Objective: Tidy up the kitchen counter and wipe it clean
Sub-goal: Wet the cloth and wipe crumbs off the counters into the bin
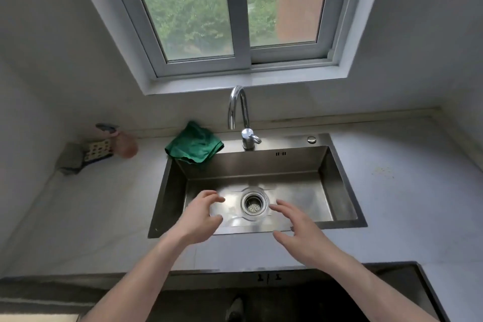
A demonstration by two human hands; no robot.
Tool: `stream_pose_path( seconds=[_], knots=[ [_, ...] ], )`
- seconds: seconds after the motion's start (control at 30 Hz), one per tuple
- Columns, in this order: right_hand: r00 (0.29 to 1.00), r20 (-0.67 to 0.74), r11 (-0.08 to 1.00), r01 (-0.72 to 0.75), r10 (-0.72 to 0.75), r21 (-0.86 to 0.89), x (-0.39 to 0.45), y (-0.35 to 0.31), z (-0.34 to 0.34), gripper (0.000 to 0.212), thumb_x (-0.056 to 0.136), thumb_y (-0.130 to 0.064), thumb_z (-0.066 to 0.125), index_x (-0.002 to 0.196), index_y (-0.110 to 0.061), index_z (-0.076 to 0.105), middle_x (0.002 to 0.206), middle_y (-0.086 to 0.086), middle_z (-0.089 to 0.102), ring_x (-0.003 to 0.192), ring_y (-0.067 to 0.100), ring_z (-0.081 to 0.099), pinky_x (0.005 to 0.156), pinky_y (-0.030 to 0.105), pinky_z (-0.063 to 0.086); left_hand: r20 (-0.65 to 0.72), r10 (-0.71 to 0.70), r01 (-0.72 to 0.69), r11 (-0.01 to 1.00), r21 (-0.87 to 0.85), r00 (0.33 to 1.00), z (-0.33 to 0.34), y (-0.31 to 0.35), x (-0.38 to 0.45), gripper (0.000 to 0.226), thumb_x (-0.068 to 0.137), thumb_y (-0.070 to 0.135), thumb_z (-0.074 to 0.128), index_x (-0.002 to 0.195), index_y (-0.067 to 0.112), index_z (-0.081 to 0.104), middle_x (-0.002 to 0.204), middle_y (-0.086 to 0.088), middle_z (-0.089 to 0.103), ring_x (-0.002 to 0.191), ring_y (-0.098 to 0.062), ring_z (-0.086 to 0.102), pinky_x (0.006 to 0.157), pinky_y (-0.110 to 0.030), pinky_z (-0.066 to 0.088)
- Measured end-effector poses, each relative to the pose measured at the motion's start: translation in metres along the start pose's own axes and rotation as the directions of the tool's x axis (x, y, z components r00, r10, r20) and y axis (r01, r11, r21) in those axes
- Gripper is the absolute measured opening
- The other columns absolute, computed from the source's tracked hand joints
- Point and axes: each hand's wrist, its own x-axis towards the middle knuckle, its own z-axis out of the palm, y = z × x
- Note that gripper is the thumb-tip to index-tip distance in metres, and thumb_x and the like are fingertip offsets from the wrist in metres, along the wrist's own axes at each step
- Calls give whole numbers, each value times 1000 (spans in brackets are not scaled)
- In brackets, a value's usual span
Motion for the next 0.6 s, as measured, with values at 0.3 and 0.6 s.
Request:
stream_pose_path(
  seconds=[0.3, 0.6],
  knots=[
    [995, -72, 998, -63, 64, 21, 112, -75, 53, 55, 93, -21, 64, 144, -34, 49, 153, -20, 36, 141, -5, 32, 120, 29, 30, 28, -111, 94, 930, 356, 993, -87, -103, 153, 64, 84, 24, 61, 147, 24, 52, 171, -1, 8, 156, -26, 12, 123, -43, 30],
    [983, -141, 993, -118, 116, -8, 146, -93, 59, 54, 93, -24, 65, 143, -38, 49, 148, -24, 36, 137, -4, 38, 116, 26, 34, 195, -202, 31, 765, 643, 960, -90, -153, 235, 45, 89, 24, 58, 132, 14, 66, 172, -6, -9, 158, -35, -7, 127, -54, 9]
  ],
)
